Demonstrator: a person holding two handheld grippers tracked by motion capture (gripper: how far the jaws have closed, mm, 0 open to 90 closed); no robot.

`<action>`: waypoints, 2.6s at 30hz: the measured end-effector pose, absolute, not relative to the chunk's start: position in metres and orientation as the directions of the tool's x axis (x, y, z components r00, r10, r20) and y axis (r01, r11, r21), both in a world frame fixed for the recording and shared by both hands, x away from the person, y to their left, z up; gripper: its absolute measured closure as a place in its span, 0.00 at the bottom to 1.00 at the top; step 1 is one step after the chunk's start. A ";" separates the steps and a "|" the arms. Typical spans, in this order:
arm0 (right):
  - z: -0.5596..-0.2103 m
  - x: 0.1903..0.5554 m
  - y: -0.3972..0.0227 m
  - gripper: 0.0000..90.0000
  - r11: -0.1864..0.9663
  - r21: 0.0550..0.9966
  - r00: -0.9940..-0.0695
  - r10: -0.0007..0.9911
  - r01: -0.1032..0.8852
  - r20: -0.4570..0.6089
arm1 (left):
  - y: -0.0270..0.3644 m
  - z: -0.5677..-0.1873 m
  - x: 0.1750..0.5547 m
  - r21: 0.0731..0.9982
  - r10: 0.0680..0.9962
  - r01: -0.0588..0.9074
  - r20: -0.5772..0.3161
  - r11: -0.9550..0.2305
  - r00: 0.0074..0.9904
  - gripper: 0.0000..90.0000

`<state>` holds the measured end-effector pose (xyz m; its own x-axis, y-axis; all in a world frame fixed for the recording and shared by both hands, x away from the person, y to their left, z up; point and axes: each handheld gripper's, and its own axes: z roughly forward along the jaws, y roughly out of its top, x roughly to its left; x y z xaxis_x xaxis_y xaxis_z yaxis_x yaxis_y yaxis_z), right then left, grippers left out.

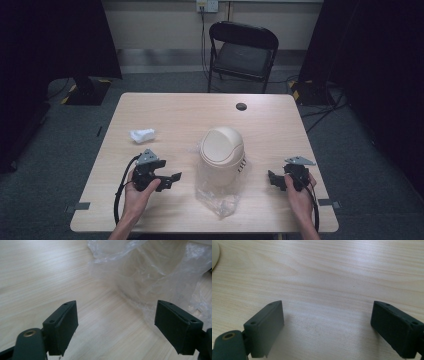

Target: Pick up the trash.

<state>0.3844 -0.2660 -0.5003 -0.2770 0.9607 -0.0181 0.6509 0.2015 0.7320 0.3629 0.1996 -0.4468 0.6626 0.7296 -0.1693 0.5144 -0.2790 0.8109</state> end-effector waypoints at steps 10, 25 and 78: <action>-0.500 0.384 -0.266 0.12 0.202 0.732 -0.277 0.961 0.651 -0.019 | 0.184 -0.424 0.366 0.837 0.682 0.482 -0.195 -0.259 0.705 0.19; -0.500 0.384 -0.266 0.12 0.202 0.732 -0.277 0.961 0.651 -0.019 | 0.158 -0.390 0.380 0.868 0.652 0.420 -0.160 -0.264 0.741 0.22; -0.500 0.384 -0.266 0.12 0.202 0.732 -0.277 0.961 0.651 -0.019 | 0.089 -0.404 0.444 0.770 0.675 0.505 -0.134 -0.390 0.725 0.19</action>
